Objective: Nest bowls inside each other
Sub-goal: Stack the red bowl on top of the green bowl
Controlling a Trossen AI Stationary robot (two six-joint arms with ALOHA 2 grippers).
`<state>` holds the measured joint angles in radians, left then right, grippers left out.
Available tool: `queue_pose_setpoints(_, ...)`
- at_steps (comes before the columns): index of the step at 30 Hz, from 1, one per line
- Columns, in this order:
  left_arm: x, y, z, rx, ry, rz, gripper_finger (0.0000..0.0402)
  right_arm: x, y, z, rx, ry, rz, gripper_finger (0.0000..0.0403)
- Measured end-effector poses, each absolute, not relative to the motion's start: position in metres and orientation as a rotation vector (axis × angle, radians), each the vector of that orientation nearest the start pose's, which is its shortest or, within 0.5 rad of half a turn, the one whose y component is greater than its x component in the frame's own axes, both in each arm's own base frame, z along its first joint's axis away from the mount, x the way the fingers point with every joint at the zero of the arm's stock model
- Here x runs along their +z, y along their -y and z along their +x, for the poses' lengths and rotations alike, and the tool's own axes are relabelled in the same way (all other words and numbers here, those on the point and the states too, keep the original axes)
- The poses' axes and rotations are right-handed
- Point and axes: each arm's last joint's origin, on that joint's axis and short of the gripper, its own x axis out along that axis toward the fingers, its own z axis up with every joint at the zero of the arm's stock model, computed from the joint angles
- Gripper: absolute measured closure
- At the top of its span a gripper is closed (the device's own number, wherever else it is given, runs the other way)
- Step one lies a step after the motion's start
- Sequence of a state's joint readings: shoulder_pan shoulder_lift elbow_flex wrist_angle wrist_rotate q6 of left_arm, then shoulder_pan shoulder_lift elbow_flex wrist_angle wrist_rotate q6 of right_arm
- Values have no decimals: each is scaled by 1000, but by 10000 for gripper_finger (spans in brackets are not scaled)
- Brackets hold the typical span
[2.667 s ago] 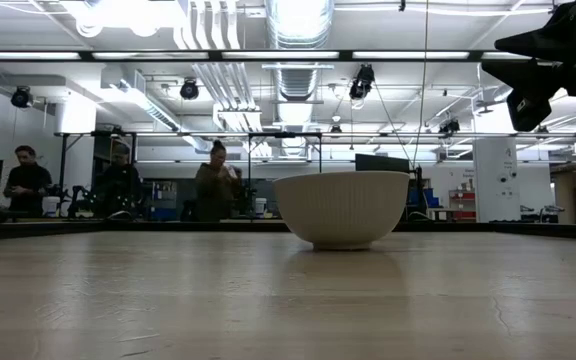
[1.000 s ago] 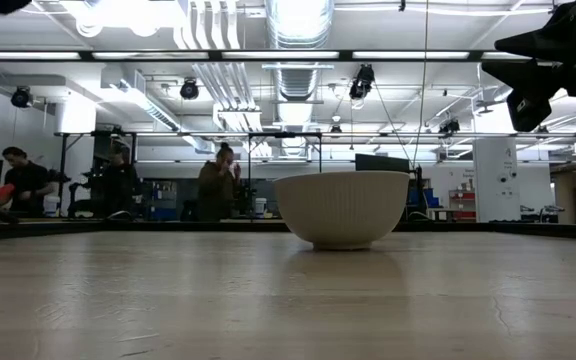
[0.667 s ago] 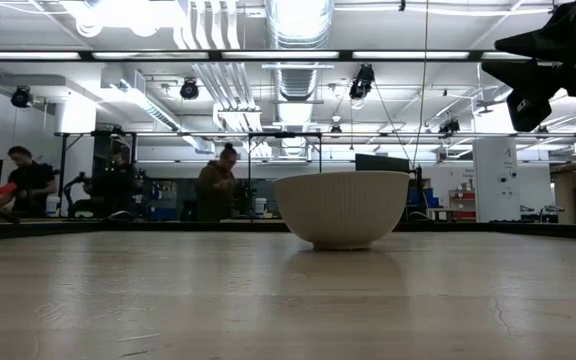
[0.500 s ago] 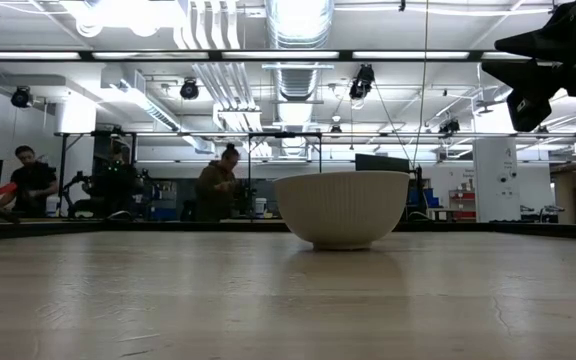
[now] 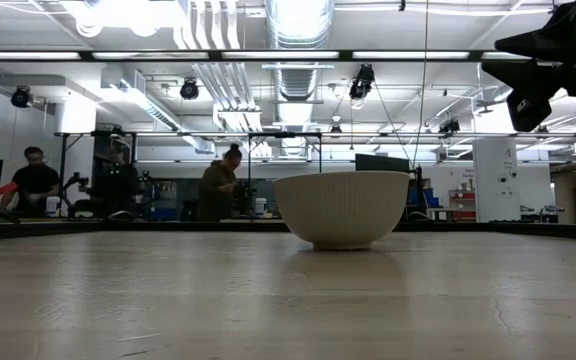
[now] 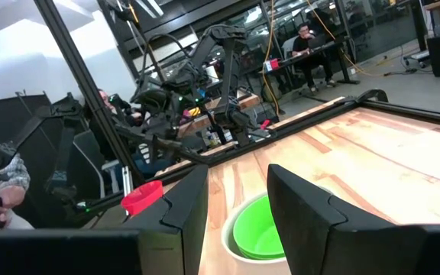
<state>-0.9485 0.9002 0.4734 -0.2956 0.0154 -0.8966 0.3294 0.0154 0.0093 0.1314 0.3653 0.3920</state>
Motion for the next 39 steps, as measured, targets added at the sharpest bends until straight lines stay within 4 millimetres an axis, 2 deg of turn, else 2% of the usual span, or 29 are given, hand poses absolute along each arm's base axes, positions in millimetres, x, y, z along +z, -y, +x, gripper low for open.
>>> queue_pose_setpoints(13, 191, 157, 95, -504, -1014, -446, 241, 178, -21, 94, -12, 124, 434, 271)
queue_pose_setpoints(23, 179, 173, 96, -462, -1008, -443, 241, 178, -21, 94, -12, 124, 434, 271)
queue_pose_setpoints(39, 161, 186, 97, -390, -1074, -485, 241, 178, -21, 94, -12, 123, 434, 271)
